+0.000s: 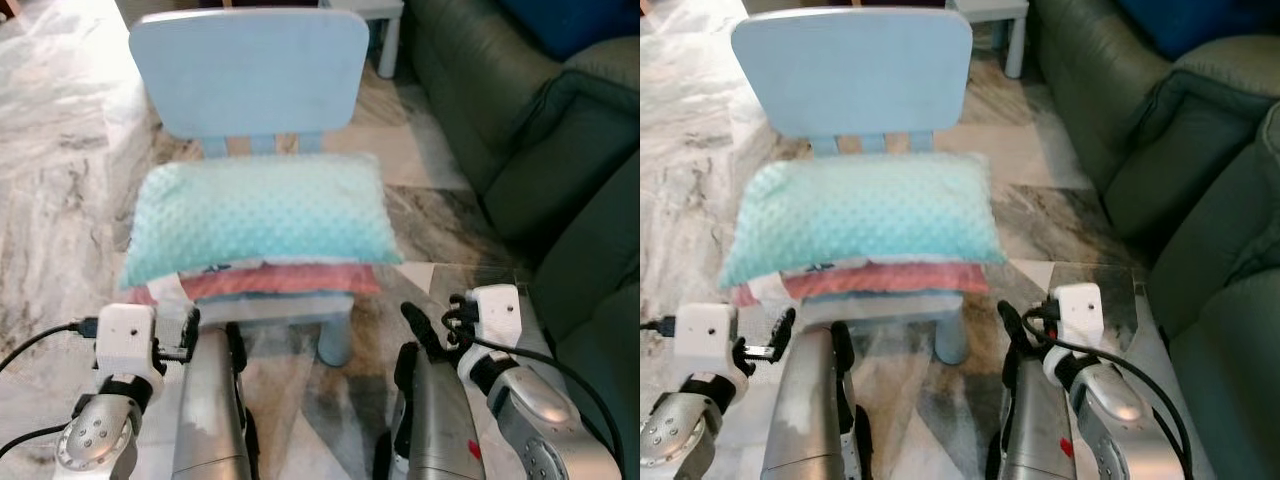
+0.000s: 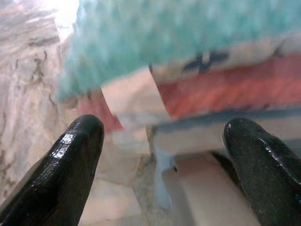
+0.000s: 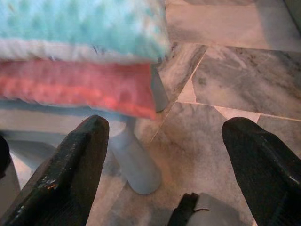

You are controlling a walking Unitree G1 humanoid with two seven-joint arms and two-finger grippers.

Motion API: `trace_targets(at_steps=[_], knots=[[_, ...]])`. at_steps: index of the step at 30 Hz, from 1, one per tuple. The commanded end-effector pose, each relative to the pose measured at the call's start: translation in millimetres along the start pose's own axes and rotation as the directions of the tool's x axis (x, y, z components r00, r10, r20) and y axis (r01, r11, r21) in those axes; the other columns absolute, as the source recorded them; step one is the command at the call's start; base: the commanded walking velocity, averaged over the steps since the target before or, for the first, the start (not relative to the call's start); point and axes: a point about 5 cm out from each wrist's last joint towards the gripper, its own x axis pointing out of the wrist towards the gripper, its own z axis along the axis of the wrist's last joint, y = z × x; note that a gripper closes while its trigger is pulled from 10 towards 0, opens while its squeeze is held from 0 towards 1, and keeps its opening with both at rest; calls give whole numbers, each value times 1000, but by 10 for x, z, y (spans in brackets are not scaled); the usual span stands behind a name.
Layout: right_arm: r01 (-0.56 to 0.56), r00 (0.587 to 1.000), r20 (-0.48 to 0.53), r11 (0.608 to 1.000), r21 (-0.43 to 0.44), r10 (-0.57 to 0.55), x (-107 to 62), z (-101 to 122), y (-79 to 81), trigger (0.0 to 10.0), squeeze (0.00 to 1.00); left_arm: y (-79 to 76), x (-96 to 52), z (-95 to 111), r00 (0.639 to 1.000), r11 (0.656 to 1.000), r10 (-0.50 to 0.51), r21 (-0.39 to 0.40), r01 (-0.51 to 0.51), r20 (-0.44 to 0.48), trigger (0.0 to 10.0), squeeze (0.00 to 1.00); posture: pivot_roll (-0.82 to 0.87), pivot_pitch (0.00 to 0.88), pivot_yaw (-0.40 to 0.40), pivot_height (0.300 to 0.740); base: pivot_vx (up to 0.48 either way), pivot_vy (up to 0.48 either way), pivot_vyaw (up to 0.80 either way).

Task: Move the pillow to the sofa

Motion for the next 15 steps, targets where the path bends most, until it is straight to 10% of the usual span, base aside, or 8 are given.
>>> trace_targets(at_steps=[1,15], knots=[[6,1000,-7,1000,-9,-6,5,-26,-32,10000,0,12,-7,-39,1000,1000,23,12,-22,-14,10000,0,26,232,-25,393,0,0,0],[-24,992,121,999,-35,28,194,353,-86,10000,0,398,162,523,937,956,264,71,-286,227,10000,0,35,211,-24,378,0,0,0]])
